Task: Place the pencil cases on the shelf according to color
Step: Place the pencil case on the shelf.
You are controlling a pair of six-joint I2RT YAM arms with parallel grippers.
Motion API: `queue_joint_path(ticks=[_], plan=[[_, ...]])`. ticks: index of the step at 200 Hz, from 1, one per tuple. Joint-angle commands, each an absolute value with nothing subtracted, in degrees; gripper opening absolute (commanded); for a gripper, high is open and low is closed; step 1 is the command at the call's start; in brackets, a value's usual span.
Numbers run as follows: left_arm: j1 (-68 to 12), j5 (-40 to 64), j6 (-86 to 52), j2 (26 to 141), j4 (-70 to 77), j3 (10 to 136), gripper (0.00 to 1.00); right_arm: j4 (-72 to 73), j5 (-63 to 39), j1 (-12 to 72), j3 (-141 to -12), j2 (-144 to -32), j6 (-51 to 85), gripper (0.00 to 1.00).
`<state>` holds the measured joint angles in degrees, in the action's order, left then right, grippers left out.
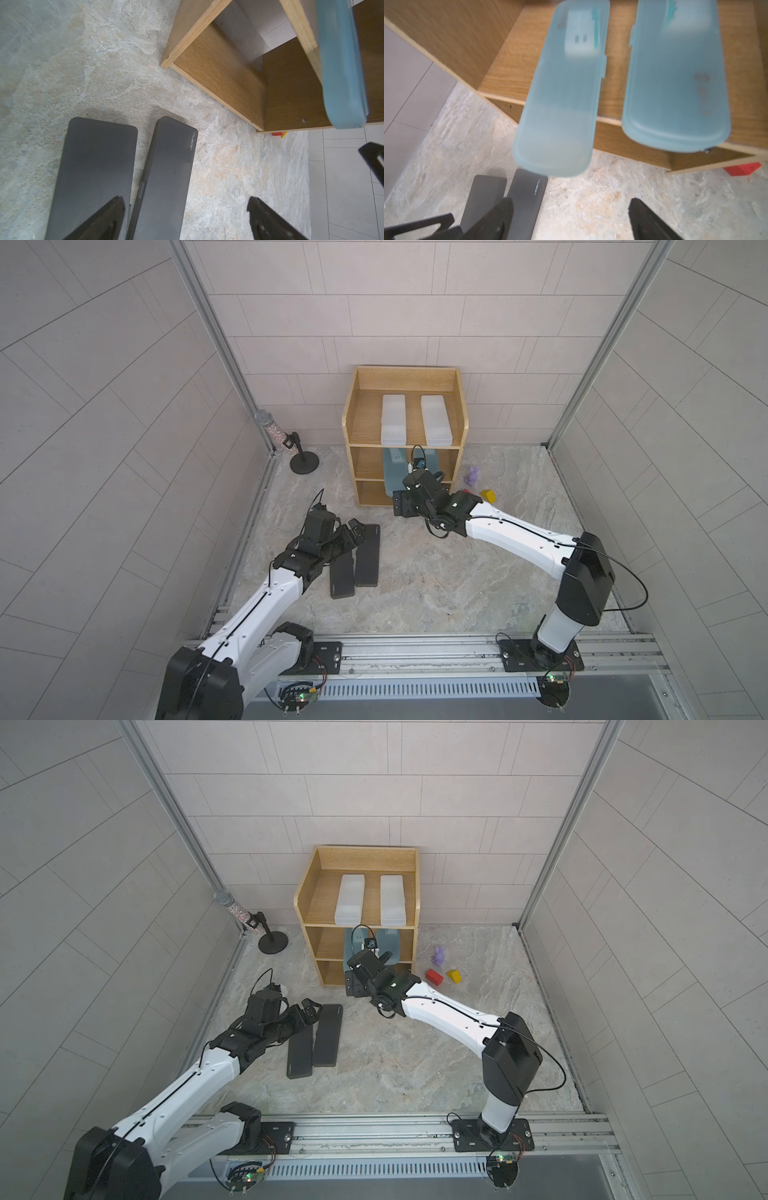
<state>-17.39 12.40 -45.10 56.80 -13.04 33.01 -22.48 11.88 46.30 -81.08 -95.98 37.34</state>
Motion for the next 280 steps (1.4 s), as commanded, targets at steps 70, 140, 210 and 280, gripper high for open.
queue_joint_path(ticks=[70, 140, 210, 280], plan=[[-17.39, 12.01, -44.61, 60.42, -11.91, 33.26, 1.00, -12.81, 3.64, 45.14, -76.32, -95.48, 40.11, 0.45], [-17.40, 13.25, -44.52, 64.23, -9.12, 32.84, 1.00, -6.35, -0.34, 40.51, -82.88, -103.53, 41.89, 0.43], [-20.29, 13.23, -44.46, 67.81, -8.09, 34.58, 1.00, -1.34, -4.88, 38.77, -79.50, -102.15, 41.06, 0.59], [-28.12, 4.69, -45.79, 68.91, -11.24, 36.93, 1.00, -2.18, -5.45, 40.31, -62.10, -84.38, 39.33, 0.76]])
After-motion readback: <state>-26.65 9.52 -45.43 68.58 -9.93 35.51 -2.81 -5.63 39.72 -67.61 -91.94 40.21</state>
